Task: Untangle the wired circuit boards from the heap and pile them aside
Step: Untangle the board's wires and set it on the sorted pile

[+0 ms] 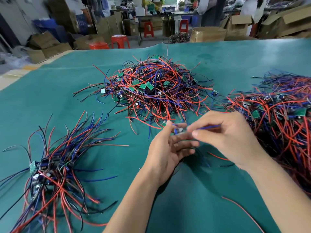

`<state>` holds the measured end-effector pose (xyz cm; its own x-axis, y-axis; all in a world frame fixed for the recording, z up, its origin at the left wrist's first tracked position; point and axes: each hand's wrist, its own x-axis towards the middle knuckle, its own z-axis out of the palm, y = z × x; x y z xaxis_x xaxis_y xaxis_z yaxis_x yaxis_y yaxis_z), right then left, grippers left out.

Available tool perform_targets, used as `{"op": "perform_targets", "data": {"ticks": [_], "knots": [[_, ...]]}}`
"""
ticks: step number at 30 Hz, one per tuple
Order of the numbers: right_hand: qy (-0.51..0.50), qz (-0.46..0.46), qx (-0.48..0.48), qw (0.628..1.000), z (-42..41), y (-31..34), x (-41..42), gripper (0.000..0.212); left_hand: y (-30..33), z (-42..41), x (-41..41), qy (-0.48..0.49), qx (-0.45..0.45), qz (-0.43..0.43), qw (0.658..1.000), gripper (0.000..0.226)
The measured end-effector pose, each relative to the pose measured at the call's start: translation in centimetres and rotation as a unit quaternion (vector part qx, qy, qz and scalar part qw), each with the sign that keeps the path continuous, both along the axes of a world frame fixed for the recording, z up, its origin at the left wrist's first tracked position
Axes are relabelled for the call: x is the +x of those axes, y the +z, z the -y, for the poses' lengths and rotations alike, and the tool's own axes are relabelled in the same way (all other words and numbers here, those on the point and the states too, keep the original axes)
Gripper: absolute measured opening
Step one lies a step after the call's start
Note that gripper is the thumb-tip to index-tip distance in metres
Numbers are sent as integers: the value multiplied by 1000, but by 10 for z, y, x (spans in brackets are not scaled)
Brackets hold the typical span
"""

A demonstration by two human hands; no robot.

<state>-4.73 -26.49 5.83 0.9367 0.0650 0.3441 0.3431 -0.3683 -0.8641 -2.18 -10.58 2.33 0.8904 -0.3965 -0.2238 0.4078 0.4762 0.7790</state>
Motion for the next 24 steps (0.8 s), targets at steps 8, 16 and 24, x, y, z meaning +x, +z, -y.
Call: {"op": "perform_targets", "data": {"ticks": [8,16,24], "knots": [[19,-83,35,996,-1,-2,1,16,-6,-1,1,5,25,14,1000,32],[-207,42,-148,966,8,-7,5,14,-4,-4,1,-2,16,8,1000,41],[-53,43,-284,956,-27,-11,-6,16,-2,-2,-1,-3,-13,14,1000,45]]}}
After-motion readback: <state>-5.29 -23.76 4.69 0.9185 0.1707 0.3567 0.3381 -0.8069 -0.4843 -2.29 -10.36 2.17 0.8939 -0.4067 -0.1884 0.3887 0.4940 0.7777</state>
